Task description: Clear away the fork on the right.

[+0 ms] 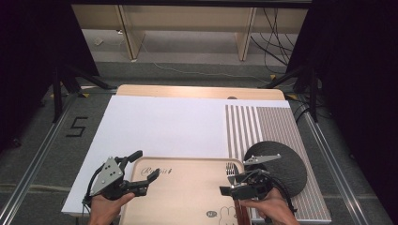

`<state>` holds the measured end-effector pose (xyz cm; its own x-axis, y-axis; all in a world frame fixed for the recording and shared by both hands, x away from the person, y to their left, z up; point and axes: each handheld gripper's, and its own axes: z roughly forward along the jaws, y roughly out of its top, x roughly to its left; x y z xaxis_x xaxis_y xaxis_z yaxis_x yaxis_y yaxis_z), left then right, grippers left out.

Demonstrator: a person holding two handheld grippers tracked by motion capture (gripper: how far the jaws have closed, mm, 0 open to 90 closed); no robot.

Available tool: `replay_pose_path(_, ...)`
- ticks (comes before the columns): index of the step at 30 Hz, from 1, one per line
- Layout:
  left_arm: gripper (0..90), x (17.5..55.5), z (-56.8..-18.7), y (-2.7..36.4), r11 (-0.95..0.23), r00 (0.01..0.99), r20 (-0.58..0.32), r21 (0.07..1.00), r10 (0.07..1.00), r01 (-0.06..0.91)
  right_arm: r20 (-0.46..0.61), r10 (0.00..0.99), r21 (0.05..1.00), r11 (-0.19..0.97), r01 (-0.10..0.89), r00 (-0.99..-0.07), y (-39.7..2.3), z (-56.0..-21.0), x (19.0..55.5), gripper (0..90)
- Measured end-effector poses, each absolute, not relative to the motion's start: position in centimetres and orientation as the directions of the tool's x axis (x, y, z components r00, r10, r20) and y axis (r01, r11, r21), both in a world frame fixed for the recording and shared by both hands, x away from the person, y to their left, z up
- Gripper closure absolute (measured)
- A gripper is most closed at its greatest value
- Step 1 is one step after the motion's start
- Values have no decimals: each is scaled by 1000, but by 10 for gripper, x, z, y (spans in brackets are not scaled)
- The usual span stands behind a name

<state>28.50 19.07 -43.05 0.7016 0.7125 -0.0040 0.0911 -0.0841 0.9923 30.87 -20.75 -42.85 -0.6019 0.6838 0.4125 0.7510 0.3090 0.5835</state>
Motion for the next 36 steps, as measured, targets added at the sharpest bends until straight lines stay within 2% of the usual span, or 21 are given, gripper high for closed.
replay_pose_path(11,175,285,-430,191,-83,703,-4,992,712,91,424,719,619,213,756,-550,-233,-420,309,170)
replay_pose_path(23,175,285,-430,191,-84,702,-2,993,712,88,420,744,632,171,756,-520,-252,-417,307,170)
replay_pose_path(36,175,285,-430,191,-82,701,-5,993,713,90,461,774,638,50,768,-434,-281,-419,304,172)
